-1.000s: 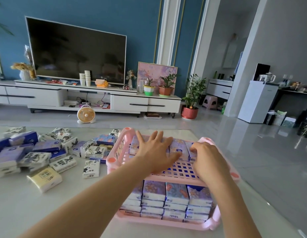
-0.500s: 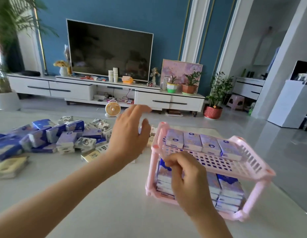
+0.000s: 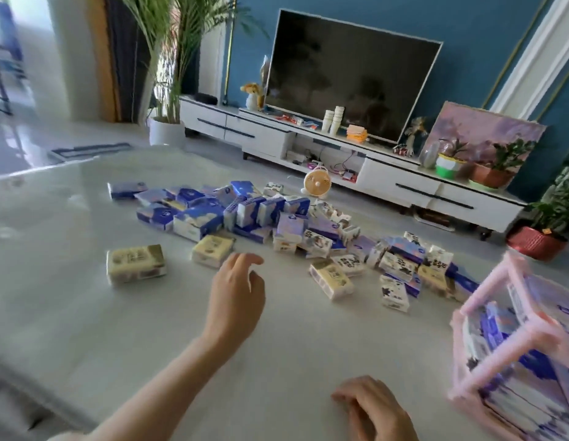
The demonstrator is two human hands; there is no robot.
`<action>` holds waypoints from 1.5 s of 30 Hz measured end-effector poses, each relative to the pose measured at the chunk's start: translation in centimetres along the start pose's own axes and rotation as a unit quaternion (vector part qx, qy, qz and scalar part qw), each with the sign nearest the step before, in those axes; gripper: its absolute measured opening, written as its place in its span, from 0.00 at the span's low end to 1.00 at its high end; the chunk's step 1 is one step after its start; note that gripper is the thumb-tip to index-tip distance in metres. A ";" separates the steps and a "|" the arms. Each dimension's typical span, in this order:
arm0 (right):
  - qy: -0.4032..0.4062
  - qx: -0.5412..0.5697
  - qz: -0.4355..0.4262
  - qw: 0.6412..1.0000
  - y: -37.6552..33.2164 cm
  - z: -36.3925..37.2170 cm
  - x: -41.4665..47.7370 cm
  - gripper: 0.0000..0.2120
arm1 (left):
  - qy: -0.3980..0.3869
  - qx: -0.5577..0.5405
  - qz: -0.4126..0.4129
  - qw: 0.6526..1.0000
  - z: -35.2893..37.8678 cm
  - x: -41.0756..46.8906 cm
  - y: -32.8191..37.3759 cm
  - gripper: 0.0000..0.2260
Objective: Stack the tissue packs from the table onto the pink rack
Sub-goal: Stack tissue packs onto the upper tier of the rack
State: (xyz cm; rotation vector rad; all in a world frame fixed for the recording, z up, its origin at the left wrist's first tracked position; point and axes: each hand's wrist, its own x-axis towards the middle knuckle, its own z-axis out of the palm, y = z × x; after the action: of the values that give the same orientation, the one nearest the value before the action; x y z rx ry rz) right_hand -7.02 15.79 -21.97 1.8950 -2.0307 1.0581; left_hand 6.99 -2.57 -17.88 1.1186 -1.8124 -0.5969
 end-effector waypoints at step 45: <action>-0.113 0.412 0.365 0.827 -5.9 -11.3 11.7 0.19 | -0.195 -0.380 -0.025 0.904 -1.1 -5.4 9.9 0.10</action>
State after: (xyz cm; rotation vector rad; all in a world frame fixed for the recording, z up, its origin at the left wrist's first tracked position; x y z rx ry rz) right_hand -7.47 13.37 -4.85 1.5205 -2.8411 2.3028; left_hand 4.54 6.91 -12.26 0.5231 -1.6133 -1.4882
